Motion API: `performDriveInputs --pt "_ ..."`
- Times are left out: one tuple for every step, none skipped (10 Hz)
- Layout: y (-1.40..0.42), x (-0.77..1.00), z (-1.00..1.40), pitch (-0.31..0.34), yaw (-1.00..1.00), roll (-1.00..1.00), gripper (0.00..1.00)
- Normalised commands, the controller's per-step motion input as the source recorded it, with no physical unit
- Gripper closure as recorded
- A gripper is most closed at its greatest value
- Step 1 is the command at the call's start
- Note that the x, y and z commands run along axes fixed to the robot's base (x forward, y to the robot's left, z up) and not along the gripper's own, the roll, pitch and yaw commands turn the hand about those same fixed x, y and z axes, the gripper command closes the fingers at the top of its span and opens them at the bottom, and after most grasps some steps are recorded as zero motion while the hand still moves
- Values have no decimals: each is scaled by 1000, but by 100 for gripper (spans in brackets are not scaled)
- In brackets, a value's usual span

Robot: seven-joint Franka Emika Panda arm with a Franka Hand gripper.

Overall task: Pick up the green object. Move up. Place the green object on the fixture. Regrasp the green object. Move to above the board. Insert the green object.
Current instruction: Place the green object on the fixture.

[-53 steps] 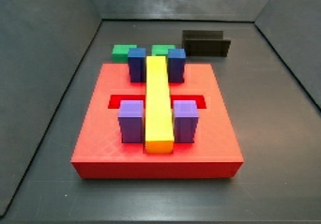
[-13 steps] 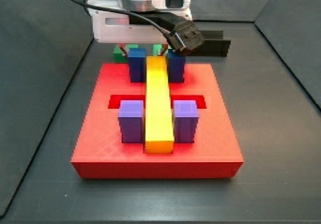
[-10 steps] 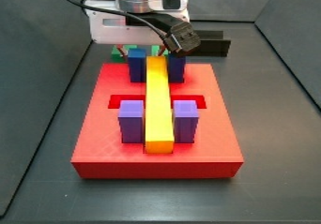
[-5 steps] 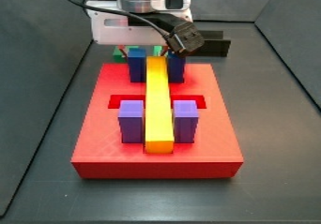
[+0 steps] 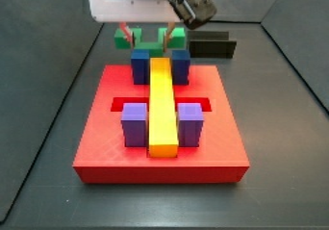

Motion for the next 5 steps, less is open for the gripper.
performDriveInputs --pt "0 34 -51 0 0 -66 100" --pt "106 0 -217 0 -31 0 100" --pt "500 174 -269 0 -223 -26 100" --pt "640 243 9 0 -237 -289 100" --pt "560 394 460 9 -203 -506 100"
